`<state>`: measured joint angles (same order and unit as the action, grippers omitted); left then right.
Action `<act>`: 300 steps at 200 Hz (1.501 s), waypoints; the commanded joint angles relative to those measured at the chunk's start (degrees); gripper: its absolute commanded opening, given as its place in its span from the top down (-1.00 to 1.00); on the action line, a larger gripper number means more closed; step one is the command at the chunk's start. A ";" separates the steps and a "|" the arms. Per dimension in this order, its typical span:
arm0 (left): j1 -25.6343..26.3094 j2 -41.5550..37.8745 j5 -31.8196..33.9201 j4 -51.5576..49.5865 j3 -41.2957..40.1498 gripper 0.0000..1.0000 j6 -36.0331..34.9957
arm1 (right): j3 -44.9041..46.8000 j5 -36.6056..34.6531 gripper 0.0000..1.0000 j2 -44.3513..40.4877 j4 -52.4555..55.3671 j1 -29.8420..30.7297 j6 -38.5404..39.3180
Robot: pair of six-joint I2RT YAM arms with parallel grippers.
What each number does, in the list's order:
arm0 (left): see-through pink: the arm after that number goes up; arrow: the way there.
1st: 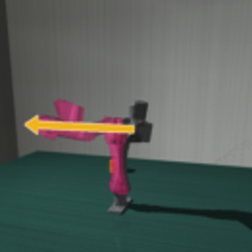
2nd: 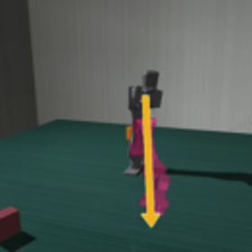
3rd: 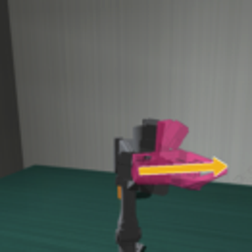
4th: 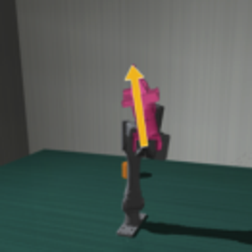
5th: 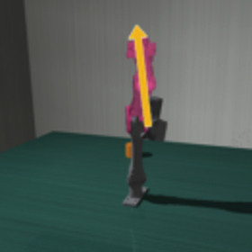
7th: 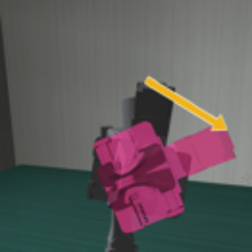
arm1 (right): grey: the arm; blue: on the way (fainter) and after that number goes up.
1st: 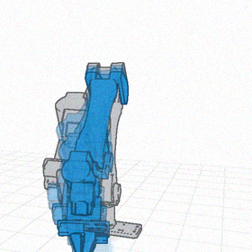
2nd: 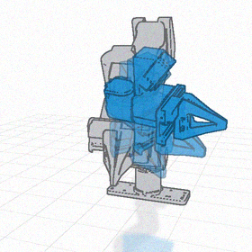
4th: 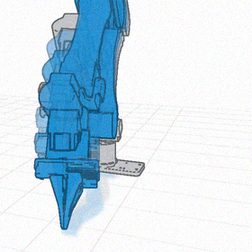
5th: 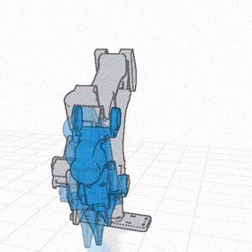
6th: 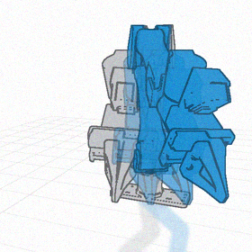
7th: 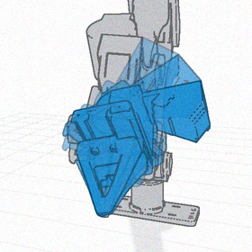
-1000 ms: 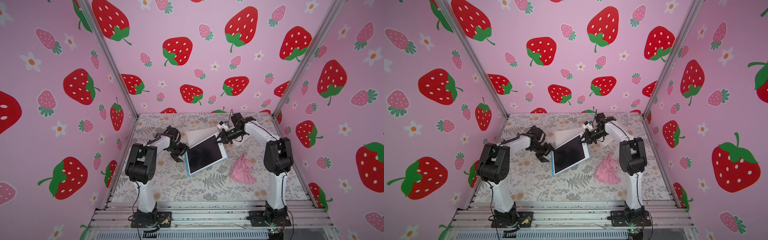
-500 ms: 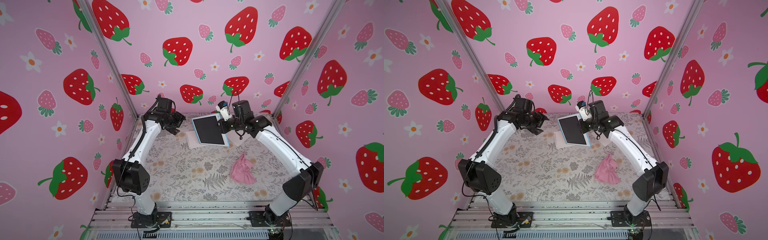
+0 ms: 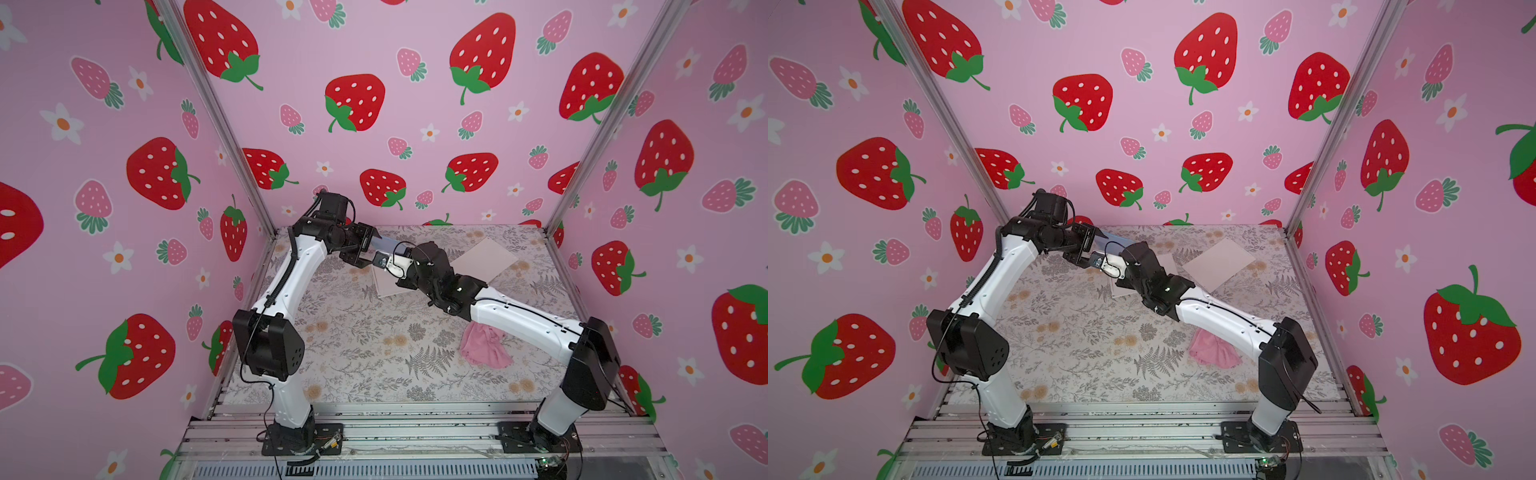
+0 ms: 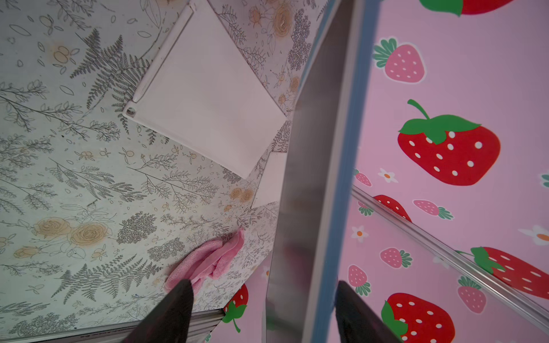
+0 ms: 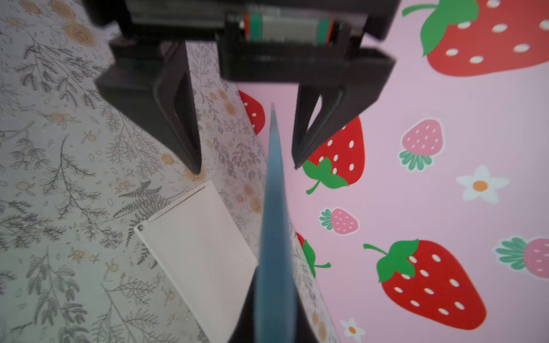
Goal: Wipe the drawing tablet
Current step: Adjust the drawing tablet at the center of the board.
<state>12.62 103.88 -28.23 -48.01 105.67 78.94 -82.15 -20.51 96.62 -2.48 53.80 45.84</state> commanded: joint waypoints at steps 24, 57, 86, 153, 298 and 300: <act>-0.83 -4.19 -3.58 13.71 -9.95 0.59 7.76 | 3.38 -2.79 1.00 -0.06 -12.95 2.60 10.43; -1.76 -6.57 -3.50 20.36 -14.76 1.00 10.29 | 6.60 -5.70 1.00 -0.71 -14.45 2.79 10.31; -2.98 -7.81 -4.00 29.52 -18.75 1.00 12.72 | 7.07 -11.73 -0.05 -4.31 -9.09 1.54 -2.00; -3.92 -5.44 -4.46 51.06 -22.51 1.00 13.39 | 10.31 31.52 -0.53 -17.25 12.81 -15.83 -86.08; -1.61 -5.44 -3.69 66.73 -26.48 1.00 13.30 | 12.48 35.58 -0.09 -0.60 -35.01 -17.55 -133.74; -1.63 -5.44 -3.74 66.79 -26.41 1.00 13.34 | 12.59 35.51 -0.09 -0.70 -34.95 -17.56 -133.72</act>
<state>10.66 98.98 -29.91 14.72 79.59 91.02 -66.81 14.79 96.01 -32.67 36.25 -82.15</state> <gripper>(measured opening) 0.057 0.538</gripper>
